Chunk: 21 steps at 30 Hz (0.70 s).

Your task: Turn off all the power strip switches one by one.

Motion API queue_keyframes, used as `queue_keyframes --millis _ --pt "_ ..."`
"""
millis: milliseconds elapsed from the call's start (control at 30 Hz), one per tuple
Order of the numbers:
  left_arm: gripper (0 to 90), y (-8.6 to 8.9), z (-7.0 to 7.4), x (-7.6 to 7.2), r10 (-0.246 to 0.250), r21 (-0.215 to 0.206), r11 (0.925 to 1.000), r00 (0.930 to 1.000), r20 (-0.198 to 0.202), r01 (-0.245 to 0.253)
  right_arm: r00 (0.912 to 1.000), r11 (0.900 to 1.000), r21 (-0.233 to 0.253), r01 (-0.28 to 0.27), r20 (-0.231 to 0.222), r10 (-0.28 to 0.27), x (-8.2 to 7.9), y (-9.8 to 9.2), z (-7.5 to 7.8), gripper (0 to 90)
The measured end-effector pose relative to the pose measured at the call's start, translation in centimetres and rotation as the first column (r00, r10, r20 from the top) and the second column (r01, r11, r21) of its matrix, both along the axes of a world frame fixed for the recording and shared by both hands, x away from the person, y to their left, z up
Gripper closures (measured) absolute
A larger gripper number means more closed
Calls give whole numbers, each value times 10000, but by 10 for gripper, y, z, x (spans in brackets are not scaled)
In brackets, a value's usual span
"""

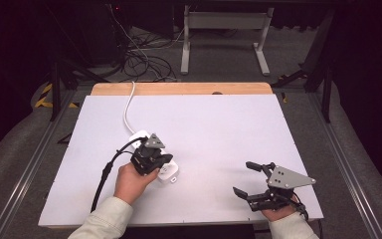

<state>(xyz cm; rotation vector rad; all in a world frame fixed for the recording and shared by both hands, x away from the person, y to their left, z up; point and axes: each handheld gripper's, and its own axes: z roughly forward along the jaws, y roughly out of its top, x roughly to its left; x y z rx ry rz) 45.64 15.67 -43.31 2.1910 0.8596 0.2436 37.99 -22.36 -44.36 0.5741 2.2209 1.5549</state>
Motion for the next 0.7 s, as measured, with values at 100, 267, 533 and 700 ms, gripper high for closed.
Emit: queue_keyframes --millis 100,267,533,700 --pt "900 2 3 0 286 276 9992 9992 291 -294 10000 10000 -8 13 14 -13 1 -1 0 135" --pt "900 12 1 6 614 520 9968 9981 14 -614 10000 10000 4 -18 -15 18 0 0 0 135" --pt "900 18 -6 16 719 767 9947 9963 -473 -681 10000 10000 -12 -20 -8 20 1 0 0 135" --pt "900 17 -11 21 870 878 9928 9946 -567 -819 10000 10000 -26 -29 -9 29 1 0 0 135"
